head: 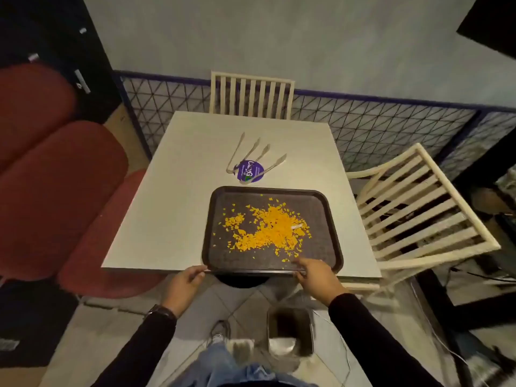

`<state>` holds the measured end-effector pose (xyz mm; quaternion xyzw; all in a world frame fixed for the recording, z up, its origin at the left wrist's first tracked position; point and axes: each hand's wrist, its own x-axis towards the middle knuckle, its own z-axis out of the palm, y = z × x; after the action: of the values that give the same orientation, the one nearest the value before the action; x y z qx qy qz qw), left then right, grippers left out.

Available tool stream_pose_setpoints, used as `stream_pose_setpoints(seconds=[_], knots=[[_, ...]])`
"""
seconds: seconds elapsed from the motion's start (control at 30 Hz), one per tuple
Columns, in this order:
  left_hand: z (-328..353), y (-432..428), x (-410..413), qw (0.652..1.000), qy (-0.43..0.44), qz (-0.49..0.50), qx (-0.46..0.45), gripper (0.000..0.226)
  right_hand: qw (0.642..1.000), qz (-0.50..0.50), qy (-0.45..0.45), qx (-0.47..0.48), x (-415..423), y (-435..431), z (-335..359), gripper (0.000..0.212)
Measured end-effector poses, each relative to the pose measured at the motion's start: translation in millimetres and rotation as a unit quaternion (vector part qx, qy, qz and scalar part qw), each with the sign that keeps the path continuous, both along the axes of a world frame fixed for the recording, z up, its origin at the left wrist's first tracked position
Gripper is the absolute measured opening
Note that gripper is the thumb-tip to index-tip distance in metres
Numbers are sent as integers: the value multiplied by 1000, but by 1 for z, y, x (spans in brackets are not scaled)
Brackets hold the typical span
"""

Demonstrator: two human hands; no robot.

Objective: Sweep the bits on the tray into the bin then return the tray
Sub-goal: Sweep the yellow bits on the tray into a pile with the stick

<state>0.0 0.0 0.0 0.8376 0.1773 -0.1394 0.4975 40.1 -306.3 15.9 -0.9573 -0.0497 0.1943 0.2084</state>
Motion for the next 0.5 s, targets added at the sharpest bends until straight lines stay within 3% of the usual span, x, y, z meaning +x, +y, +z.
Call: stream_pose_setpoints(seconds=[0.3,0.5], knots=[[-36,35,79,994,106,31,-17,42,991,-110,53,-55,80,20,-35,30],[-49,24,113,989,147,12,-21,44,986,-130,16,-102,124,13,-48,31]])
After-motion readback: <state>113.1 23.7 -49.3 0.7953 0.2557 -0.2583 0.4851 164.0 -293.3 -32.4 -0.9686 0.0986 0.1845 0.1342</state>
